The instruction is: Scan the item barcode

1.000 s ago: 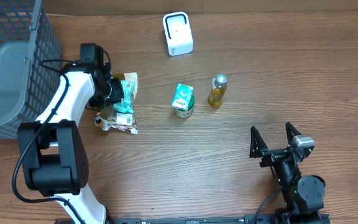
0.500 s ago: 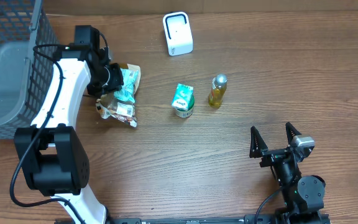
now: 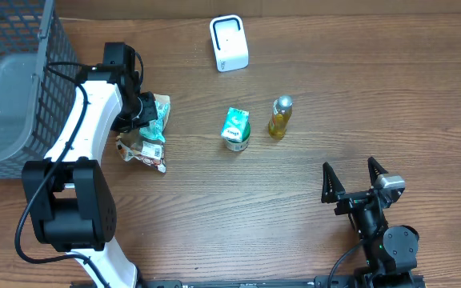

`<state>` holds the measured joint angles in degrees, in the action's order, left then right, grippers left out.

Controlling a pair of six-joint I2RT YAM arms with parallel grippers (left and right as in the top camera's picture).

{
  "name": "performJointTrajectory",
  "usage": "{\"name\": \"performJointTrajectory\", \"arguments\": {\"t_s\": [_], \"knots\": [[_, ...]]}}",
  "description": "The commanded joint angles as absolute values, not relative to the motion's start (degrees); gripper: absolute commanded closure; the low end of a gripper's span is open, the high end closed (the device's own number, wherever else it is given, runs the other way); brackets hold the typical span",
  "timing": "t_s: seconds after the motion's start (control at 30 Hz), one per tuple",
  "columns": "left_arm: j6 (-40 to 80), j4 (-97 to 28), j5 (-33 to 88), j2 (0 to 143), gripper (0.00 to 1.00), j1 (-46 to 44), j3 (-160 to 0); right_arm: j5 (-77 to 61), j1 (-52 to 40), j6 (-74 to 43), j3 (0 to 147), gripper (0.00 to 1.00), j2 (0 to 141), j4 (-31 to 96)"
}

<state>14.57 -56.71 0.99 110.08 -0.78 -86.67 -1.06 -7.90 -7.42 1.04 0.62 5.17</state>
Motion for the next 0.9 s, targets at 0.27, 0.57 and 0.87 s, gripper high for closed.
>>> {"name": "performJointTrajectory", "arguments": {"t_s": [0.27, 0.57, 0.87], "knots": [[13.63, -56.27, 0.01, 114.48, 0.85, -1.10, -86.28, -0.71, -7.70, -7.01, 0.45, 0.00, 0.16, 4.82], [12.80, -56.90, 1.17, 114.56, 0.57, -1.10, -88.66, -0.71, -7.70, -7.03, 0.45, 0.00, 0.16, 4.82], [12.82, -56.99, 4.29, 114.59, 0.54, -1.15, -89.19, -0.71, -7.70, -7.01, 0.45, 0.00, 0.16, 4.82]]}}
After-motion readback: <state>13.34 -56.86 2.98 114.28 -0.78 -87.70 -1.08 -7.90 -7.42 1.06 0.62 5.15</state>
